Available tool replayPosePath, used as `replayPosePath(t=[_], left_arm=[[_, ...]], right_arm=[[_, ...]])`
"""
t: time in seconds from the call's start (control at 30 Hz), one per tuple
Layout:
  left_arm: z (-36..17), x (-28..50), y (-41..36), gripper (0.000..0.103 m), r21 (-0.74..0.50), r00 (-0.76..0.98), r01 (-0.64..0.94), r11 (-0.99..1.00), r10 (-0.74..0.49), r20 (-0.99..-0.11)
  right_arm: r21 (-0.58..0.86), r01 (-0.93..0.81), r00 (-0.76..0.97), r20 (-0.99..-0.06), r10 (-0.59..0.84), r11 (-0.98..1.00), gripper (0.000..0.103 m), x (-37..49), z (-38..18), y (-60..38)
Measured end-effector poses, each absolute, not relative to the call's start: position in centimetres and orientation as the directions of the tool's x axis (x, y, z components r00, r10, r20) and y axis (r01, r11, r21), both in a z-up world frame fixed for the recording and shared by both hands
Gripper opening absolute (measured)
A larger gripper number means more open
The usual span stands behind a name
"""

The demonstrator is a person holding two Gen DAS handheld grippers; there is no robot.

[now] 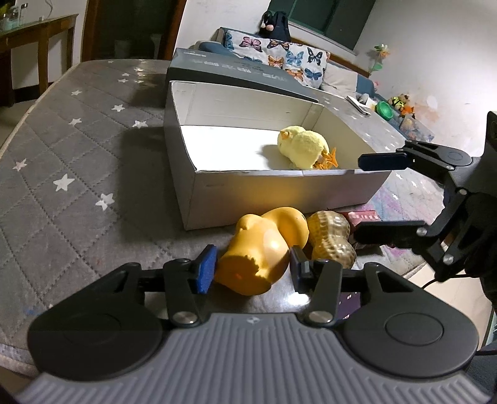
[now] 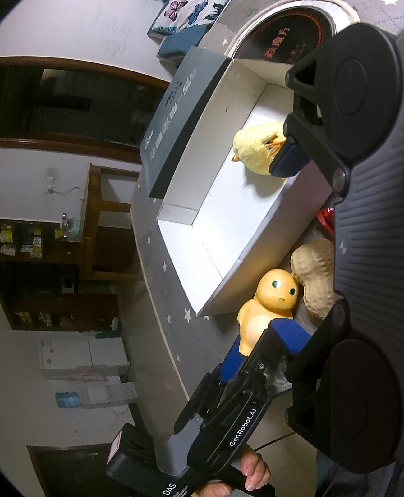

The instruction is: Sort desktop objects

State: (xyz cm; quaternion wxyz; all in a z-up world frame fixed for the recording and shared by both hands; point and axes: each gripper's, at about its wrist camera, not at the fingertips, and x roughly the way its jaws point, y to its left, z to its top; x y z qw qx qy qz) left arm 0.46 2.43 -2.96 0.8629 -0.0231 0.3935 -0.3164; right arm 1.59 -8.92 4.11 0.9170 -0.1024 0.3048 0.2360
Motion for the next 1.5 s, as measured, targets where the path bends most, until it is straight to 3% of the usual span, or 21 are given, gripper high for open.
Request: replayPosePath(t=[0.4, 0.77, 1.17, 1.5], left_arm=[[-2.9, 1.1, 3.5, 0.047, -0.271, 0.464, 0.575, 0.772, -0.581, -0.669], [-3.3, 1.5, 6.1, 0.047, -0.332, 0.455, 0.551, 0.765, -0.610, -0.649], [-3.4, 1.1, 6.1, 0.047, -0.342, 0.477, 0.522, 0.781, -0.600, -0.643], [-2.7, 0.7, 6.8, 0.046, -0.398, 0.470, 0.490, 0.775, -0.620, -0.629]], right_arm=[[-0.081, -0.587, 0.653, -0.636, 0.412, 0.806, 0.097, 1.3, 2.9, -6.2], [-0.105, -0.711, 0.567, -0.670, 0.478, 0.695, 0.097, 1.7, 1.2, -1.9], [-0.134, -0.663, 0.579, -0.716, 0.390, 0.737, 0.097, 3.0, -0.7, 0.8], [-0.071, -0.617, 0.586, -0.706, 0.398, 0.783, 0.084, 3.6, -1.2, 0.5]])
